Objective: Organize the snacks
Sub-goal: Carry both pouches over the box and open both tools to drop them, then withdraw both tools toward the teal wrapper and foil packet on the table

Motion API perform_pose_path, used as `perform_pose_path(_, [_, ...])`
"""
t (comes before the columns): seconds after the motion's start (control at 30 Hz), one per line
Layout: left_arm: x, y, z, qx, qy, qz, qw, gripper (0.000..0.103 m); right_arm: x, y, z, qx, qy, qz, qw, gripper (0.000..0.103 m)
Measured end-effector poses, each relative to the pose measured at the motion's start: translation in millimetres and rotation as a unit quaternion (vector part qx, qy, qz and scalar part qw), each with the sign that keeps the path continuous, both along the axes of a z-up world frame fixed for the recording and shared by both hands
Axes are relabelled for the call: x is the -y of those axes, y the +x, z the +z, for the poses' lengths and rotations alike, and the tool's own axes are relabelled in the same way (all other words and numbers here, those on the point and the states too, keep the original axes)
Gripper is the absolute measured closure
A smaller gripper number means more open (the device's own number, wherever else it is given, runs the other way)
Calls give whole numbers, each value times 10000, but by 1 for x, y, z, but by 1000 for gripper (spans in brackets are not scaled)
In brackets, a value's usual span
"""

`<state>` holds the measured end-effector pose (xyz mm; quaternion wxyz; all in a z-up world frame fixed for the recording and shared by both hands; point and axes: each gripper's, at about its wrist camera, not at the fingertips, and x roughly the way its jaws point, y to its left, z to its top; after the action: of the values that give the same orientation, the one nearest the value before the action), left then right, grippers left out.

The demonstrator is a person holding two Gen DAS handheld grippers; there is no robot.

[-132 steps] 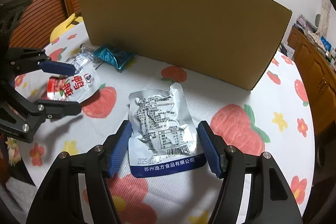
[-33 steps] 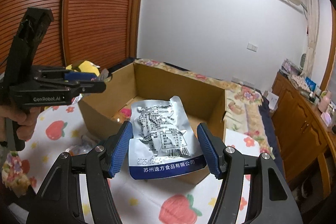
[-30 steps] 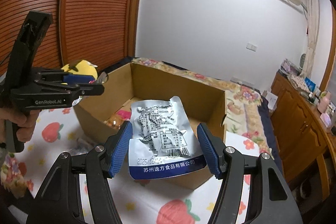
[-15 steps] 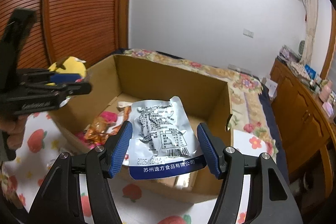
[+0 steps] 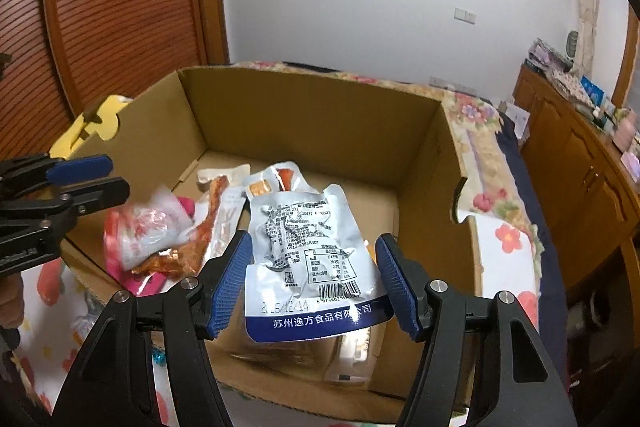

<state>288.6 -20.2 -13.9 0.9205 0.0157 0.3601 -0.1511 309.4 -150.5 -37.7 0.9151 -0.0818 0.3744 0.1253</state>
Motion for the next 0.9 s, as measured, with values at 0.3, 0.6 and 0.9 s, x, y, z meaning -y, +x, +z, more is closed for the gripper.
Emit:
perform_pose_path(0.3, [-4,-9,5,66,-61,-32,10000,48,-3,2,-3,-114,153,56,9998,54])
perform_pose_path(0.6, [-11,-14,10,136,-161,27,9998,44,-3,-6,1,24,279,52,9996,54])
perform_pose_path(0.9, [-33,-53,24,592,-320,85,9977,15,-13,-66,31,603,765,488,9940,54])
